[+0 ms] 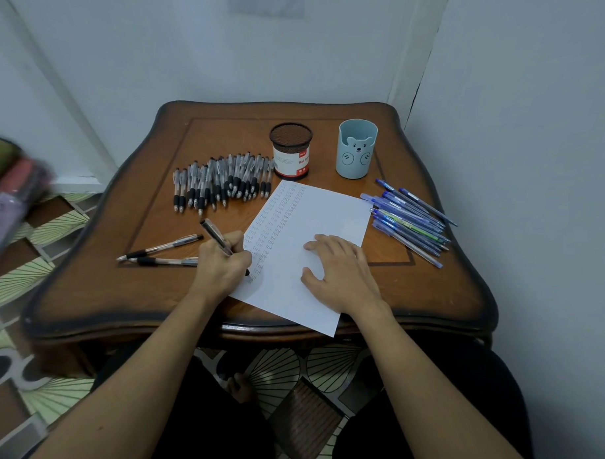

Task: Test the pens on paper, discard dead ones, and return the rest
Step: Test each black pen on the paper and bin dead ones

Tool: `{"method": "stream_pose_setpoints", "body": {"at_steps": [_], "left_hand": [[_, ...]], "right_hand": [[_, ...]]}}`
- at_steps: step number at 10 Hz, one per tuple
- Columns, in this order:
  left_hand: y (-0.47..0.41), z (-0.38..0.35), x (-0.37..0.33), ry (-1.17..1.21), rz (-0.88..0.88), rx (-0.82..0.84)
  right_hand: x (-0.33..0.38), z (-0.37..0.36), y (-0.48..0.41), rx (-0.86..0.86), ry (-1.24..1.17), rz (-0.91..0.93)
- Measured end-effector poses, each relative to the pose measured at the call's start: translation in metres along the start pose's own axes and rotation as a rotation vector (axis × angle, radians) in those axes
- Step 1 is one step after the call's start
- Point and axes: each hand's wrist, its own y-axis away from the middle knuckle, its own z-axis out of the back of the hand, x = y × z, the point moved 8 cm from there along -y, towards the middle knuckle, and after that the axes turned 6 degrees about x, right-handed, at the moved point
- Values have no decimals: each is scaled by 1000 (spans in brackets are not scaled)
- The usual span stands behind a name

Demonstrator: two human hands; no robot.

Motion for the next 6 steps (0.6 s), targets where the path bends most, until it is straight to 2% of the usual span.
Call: {"method": "stream_pose_setpoints", "body": {"at_steps": [4,5,6], "left_hand": [[1,-2,-4,-1,-8,10],[0,-2,1,35,32,15],[-3,3,8,167,76,7]], "right_hand": [[1,2,2,-1,1,5],[1,2,2,1,-1,3],[1,2,2,7,-1,3]]}}
